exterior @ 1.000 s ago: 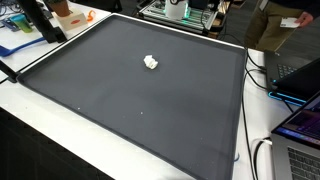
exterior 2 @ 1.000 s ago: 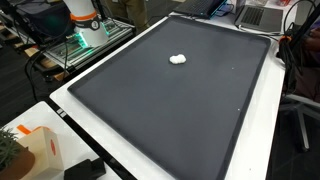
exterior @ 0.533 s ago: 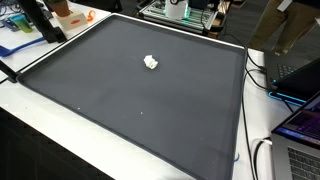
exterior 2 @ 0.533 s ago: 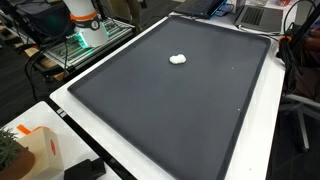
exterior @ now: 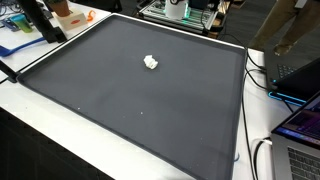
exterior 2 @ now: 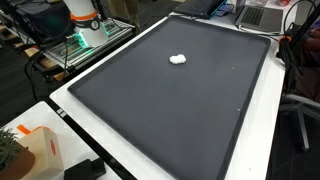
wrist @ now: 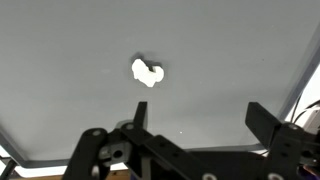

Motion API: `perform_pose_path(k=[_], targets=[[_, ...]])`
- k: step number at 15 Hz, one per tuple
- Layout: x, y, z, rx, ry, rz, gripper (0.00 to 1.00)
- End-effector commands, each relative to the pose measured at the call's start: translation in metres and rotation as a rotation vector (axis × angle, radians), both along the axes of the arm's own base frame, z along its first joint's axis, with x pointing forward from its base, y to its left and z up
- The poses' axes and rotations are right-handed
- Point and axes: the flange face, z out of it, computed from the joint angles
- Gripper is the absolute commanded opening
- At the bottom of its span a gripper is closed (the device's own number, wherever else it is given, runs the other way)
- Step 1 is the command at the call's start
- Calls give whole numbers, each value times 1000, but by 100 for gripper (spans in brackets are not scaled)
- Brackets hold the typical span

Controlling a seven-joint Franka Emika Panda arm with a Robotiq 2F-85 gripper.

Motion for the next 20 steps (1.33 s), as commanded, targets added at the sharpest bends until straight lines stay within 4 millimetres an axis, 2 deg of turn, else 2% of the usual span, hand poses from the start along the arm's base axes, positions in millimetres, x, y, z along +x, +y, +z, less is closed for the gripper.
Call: perform_pose_path(k=[1,6,11,12,19,20], targets=[[10,0,-12,12,9,-76,100],[44,-18,-60,112,-81,-232,100],[63,-41,-114,108,-163,-237,100],[64,-44,-120,109,-161,-235,100],[67,-22,-142,156,-84,-278,100],[65,-29,-135,135,-117,-245,100]])
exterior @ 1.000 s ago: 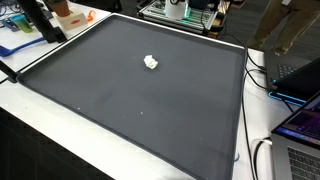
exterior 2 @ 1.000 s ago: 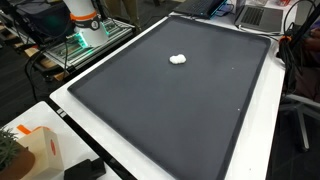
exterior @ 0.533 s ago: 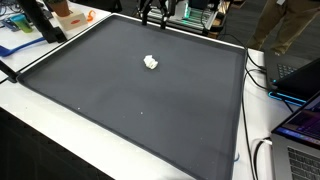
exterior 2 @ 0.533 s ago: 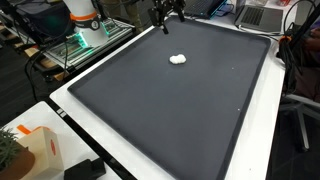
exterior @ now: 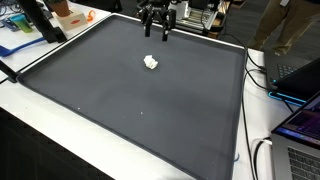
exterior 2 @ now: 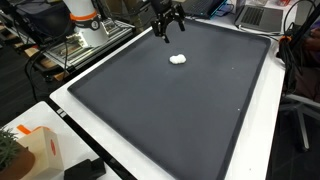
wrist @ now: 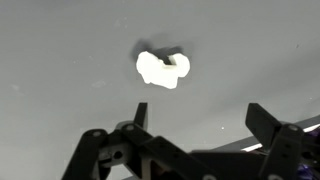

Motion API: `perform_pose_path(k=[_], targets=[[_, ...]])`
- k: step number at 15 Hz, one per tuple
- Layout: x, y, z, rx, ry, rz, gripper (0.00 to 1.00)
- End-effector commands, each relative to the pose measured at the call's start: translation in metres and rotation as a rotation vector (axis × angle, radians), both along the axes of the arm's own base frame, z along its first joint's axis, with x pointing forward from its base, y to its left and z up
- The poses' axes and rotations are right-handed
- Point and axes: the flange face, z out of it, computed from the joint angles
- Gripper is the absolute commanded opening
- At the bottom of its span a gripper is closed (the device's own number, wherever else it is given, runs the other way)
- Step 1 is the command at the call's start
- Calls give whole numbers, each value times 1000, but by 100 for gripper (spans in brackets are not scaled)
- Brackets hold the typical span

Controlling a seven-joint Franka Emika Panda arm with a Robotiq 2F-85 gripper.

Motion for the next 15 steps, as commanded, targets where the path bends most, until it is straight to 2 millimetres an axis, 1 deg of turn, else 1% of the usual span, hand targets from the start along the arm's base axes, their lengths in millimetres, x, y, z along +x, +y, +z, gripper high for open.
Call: perform_pose_path(k=[1,6,10,11,13,14,15], targets=[[0,1,-1,3,4,2,100],[1,1,0,3,1,1,100],[7,-32,14,-53,-2,-9,100],[-2,-34,13,-64,0,-7,100],[7,-41,21,-92,-5,-1,100],[5,-39,24,-108,-2,4,100],[-11,-33,22,-124,0,10,100]])
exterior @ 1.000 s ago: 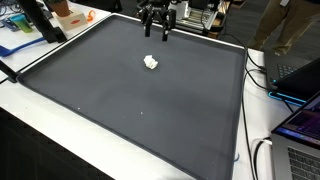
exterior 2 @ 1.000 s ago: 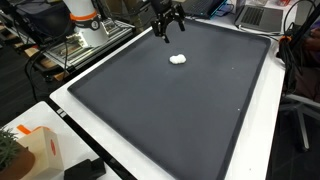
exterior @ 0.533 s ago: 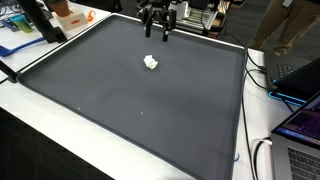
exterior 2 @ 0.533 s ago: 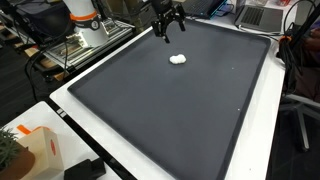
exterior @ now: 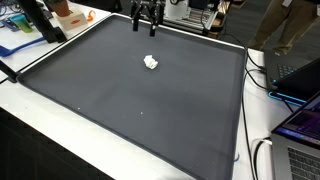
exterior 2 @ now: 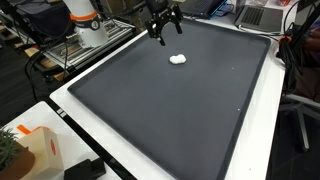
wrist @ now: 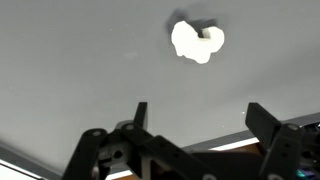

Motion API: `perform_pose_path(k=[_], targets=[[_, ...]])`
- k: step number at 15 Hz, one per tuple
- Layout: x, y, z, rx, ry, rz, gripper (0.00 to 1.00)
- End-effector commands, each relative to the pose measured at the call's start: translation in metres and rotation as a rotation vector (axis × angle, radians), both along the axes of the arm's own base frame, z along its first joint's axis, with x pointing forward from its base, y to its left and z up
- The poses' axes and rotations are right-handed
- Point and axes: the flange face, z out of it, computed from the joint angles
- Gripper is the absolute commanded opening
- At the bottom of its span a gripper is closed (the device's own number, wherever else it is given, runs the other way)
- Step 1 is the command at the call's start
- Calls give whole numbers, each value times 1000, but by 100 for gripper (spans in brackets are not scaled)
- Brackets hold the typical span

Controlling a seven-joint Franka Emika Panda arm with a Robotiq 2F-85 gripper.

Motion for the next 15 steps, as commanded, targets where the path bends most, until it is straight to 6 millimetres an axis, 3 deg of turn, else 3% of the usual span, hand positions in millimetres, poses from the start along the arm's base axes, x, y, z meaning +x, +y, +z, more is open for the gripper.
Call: perform_pose_path(k=[1,2,4,7,10,12,15], targets=[[-15,14,11,-70,21,15,100],[-11,26,15,-85,21,28,100],[-31,54,9,-108,29,40,100],[-36,86,4,-128,40,-19,100],[-51,96,-11,-175,41,-115,100],[-50,98,-20,-166,54,-186,100],[-47,102,-13,-145,51,-130,100]])
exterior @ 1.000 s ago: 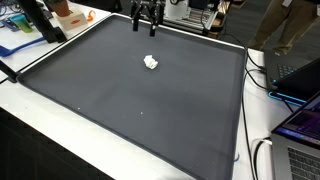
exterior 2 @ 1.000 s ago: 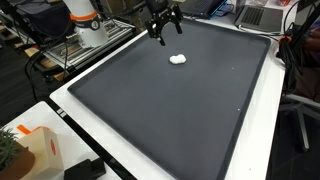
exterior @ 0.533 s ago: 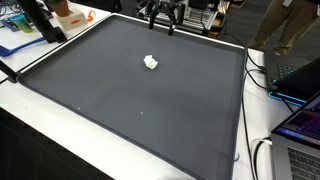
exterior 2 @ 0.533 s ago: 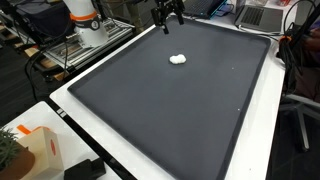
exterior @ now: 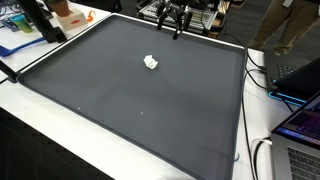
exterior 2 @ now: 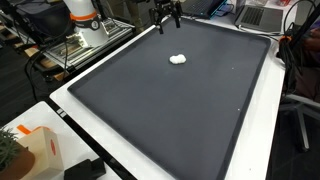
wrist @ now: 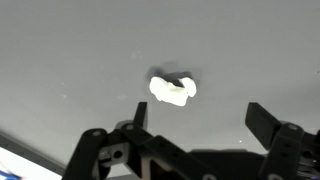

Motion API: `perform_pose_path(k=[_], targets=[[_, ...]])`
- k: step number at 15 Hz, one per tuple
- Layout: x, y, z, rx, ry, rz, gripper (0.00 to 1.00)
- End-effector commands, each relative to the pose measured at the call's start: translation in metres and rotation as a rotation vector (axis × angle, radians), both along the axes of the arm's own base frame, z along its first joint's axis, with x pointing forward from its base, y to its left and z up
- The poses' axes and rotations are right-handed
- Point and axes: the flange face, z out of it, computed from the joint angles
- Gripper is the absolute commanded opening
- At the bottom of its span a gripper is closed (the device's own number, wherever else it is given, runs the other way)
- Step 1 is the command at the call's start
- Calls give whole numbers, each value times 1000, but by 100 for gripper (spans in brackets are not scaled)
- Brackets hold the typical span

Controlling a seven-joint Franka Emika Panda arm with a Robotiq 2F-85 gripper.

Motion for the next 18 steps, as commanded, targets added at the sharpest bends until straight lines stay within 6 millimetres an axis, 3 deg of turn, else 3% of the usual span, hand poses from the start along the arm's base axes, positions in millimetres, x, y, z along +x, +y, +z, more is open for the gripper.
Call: perform_pose_path(k=[1,12,18], targets=[[1,0,1,0,-2,0,100],[1,7,-3,-85,-105,-119,100],[12,8,-32,-154,-129,-149,100]])
